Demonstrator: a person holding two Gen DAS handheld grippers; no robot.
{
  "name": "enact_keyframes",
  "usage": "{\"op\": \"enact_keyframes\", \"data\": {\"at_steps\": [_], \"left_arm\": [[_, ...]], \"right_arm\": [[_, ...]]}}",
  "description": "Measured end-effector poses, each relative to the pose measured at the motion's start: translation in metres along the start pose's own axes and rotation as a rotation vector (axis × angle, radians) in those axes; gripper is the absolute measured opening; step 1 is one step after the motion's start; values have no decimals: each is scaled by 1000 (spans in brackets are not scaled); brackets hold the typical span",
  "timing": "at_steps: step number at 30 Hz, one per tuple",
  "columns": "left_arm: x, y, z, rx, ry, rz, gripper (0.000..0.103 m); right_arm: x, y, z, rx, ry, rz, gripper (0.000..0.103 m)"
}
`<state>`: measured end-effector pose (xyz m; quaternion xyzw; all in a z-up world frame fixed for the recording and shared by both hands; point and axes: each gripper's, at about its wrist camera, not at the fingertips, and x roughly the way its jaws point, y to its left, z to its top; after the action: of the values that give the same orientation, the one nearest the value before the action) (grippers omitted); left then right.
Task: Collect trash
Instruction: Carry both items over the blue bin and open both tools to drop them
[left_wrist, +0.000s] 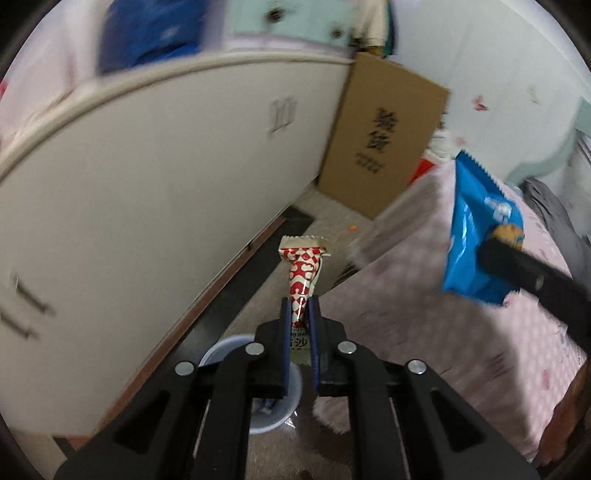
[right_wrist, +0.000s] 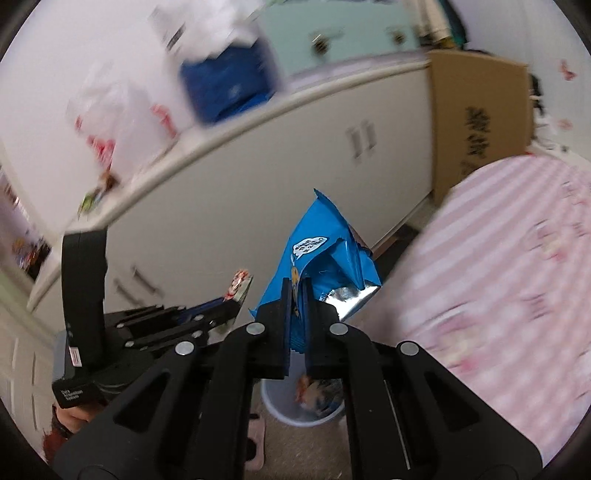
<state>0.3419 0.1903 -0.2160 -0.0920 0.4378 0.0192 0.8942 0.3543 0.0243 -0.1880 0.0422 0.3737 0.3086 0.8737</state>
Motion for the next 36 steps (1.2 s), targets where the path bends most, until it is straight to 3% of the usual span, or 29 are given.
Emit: {"op": "enact_keyframes", "data": {"at_steps": [4,10,15,22,23,26,32,36], "left_arm": [[22,48,-30,-86,68,35,8],[85,91,-81,-181,220,39,9],[146,102,-116,-222,338,16,9],[204,102,-147,-268,436,-10,12],[207,101,-148,-274,441,-17,19],[222,104,-151,-285,461,-12,61],[227,115,-157,-308,482,33,66],[224,126,-165,-301,492,120,68]], "right_arm": [[57,33,-33,-20,108,26,5],[141,40,-97,-15,295,-7,5],[198,22,-145,17,431,-56,5],[242,4,-182,34,525,-102,6],[245,-1,-183,35,532,-103,6],[255,-9,-195,52,552,-104,6],[263,-20,-209,72,572,-93,6],[269,-20,-214,78,581,-83,8]]}}
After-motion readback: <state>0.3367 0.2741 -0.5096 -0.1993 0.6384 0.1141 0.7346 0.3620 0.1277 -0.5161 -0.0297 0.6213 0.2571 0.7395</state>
